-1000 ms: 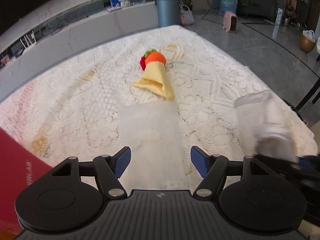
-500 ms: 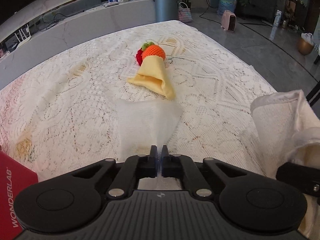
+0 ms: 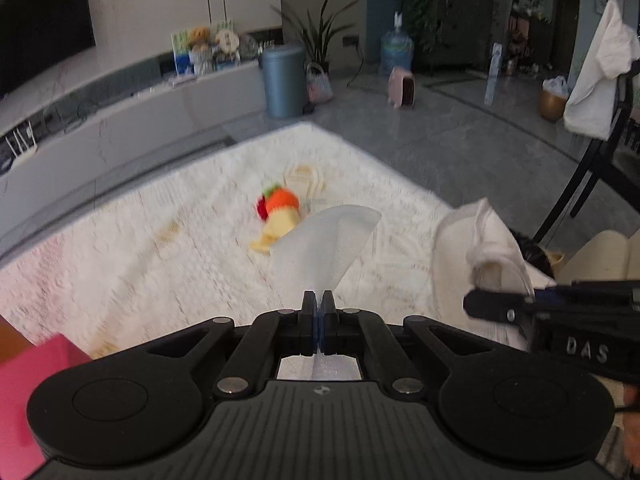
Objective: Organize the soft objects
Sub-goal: 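Carry the plastic sheet with the left tool while the right tool carries the towel to the box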
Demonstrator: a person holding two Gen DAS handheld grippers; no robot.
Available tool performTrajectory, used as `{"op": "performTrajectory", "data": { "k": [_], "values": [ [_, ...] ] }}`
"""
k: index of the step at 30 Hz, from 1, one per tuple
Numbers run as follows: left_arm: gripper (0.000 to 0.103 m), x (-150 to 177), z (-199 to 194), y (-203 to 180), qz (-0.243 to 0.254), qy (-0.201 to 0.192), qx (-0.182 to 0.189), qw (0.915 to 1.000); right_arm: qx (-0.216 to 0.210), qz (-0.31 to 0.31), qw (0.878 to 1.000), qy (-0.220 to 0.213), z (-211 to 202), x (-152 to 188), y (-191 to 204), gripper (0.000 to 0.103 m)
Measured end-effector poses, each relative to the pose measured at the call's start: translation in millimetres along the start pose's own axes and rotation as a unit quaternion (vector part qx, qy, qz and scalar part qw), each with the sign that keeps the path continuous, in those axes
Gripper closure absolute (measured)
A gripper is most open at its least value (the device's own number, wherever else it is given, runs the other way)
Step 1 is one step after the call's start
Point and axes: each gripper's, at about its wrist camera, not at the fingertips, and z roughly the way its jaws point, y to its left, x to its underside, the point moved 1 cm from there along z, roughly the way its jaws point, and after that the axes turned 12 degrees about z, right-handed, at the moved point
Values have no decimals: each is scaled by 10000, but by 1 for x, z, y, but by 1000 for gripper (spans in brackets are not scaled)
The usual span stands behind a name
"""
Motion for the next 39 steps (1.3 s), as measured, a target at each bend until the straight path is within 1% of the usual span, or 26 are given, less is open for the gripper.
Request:
{"op": "performTrajectory", "data": {
  "k": [2, 4, 7, 11, 13, 15, 17, 20, 24, 26, 28, 30, 33, 34, 36, 37, 39],
  "values": [
    [102, -4, -23, 7, 86, -169, -111, 9998, -154, -139, 9993, -326, -19, -7, 15, 86],
    [102, -5, -46, 15, 57, -348, -306, 9989, -329, -216, 9969, -675, -39, -12, 32, 86],
    [102, -3, -79, 32, -63, -614, -473, 9970, -242, -579, 9923, -1066, -63, -14, 63, 87],
    [102, -1, -116, 54, -180, -869, -652, 9939, -568, -917, 9864, -1244, -87, -15, 103, 87],
    [102, 1, -133, 64, -251, -1012, -791, 9914, -660, -1121, 9828, -1313, -96, -15, 125, 87],
    [102, 3, -150, 74, -408, -1147, -950, 9880, -736, -1393, 9797, -1243, -102, -16, 149, 87],
    [102, 9, -167, 83, -585, -1271, -1039, 9847, -739, -1538, 9763, -1333, -110, -17, 172, 87],
    [102, 16, -187, 98, -775, -1454, -1144, 9797, -932, -1732, 9690, -1497, -127, -18, 206, 87],
    [102, 32, -211, 120, -971, -1584, -1408, 9724, -1238, -2104, 9565, -1600, -146, -10, 253, 87],
    [102, 42, -221, 134, -1112, -1632, -1517, 9685, -1474, -2262, 9507, -1525, -148, -1, 273, 87],
    [102, 53, -227, 152, -1251, -1523, -1411, 9702, -1699, -2398, 9461, -1362, -142, 10, 292, 87],
    [102, 71, -234, 170, -1676, -1550, -1329, 9645, -1887, -2501, 9425, -1163, -132, 24, 310, 87],
    [102, 98, -237, 190, -2004, -1578, -1407, 9566, -2082, -2706, 9373, -707, -104, 52, 340, 87],
    [102, 108, -237, 197, -2139, -1581, -1442, 9531, -2086, -2822, 9350, -515, -93, 62, 350, 87],
    [102, 128, -233, 213, -2408, -1501, -1443, 9480, -1916, -3106, 9309, -154, -65, 87, 368, 87],
    [102, 139, -230, 220, -2552, -1437, -1432, 9454, -1802, -3261, 9280, -11, -51, 100, 375, 87],
    [102, 161, -218, 235, -2823, -1235, -1467, 9400, -1739, -3458, 9213, 383, -24, 124, 386, 87]
  ]
}}
